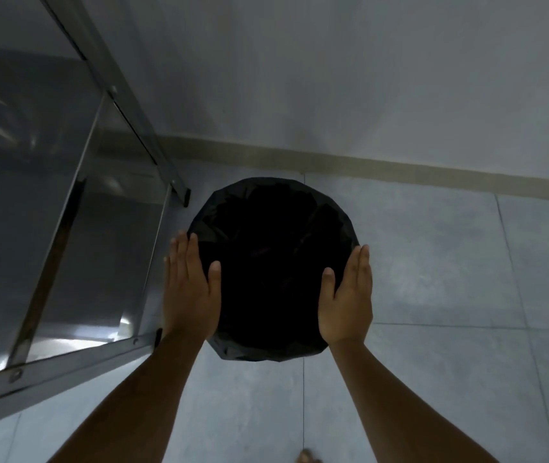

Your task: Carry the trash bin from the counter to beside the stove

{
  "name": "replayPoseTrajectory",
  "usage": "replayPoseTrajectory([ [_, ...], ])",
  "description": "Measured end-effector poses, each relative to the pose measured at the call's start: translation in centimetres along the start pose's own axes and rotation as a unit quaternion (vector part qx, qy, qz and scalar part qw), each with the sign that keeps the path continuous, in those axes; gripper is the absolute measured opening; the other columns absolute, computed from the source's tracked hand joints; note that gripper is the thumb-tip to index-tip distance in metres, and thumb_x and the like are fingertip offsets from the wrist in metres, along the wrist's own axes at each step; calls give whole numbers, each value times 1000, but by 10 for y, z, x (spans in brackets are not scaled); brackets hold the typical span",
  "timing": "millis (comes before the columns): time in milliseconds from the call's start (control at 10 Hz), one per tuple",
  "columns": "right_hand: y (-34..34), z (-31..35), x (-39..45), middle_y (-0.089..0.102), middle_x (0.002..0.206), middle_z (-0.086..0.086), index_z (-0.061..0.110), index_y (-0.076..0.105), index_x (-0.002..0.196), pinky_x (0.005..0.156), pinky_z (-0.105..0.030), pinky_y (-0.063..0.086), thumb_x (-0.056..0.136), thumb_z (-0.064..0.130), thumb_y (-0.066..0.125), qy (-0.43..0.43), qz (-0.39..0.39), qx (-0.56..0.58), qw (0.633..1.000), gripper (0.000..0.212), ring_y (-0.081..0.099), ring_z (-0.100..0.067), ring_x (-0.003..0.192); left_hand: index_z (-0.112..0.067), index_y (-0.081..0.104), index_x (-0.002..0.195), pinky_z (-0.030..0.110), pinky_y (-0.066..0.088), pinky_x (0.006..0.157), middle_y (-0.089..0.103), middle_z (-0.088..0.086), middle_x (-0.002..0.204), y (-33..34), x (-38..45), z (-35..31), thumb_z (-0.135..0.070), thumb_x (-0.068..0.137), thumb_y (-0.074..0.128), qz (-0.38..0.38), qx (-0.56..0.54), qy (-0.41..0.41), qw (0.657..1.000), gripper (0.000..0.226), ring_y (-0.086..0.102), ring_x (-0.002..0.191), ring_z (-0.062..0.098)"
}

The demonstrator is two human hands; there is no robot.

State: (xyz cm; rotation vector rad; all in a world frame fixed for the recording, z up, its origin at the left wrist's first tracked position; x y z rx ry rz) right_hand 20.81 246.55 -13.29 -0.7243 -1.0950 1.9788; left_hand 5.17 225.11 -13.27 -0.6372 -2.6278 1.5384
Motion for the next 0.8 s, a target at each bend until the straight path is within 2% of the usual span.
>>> replayPoseTrajectory([
  [100,2,10,30,14,165,-1,15,14,156,108,-37,37,102,43,31,-7,-8,5,1000,64,19,-21,150,-9,12,157,44,9,127,8,9,167,-1,30,-12,-32,104,32,-12,-16,-3,1000,61,2,155,21],
  [500,9,41,117,10,166,3,18,11,157,114,-35,27,102,42,33,-25,-4,36,999,64,15,-16,151,-5,18,155,44,12,126,14,12,165,-2,105,-33,-33,104,34,-68,-14,4,998,61,10,154,25],
  [600,12,44,125,6,166,2,17,8,157,115,-38,26,102,45,32,-32,11,24,999,67,13,-19,151,-4,13,156,44,11,126,11,14,166,-1,113,-37,-41,103,32,-51,26,3,998,67,8,154,27],
  [700,14,43,129,4,166,-5,13,4,157,122,-42,17,101,45,32,-39,65,3,997,70,8,-23,152,-4,3,157,44,4,126,1,15,166,2,118,-33,-50,101,29,3,82,-2,997,77,0,155,28],
  [800,-4,50,130,9,164,-15,5,8,156,123,-43,8,101,42,33,-65,102,-35,992,70,9,-32,151,-5,-1,157,44,0,125,-4,15,166,-9,113,-26,-57,98,24,44,122,-36,991,83,-3,155,28],
])
Point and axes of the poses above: each hand's wrist, its own x-axis towards the middle knuckle, its own y-axis out of the palm, z = x × y, the point moved 7 cm from there along x, towards the middle knuckle
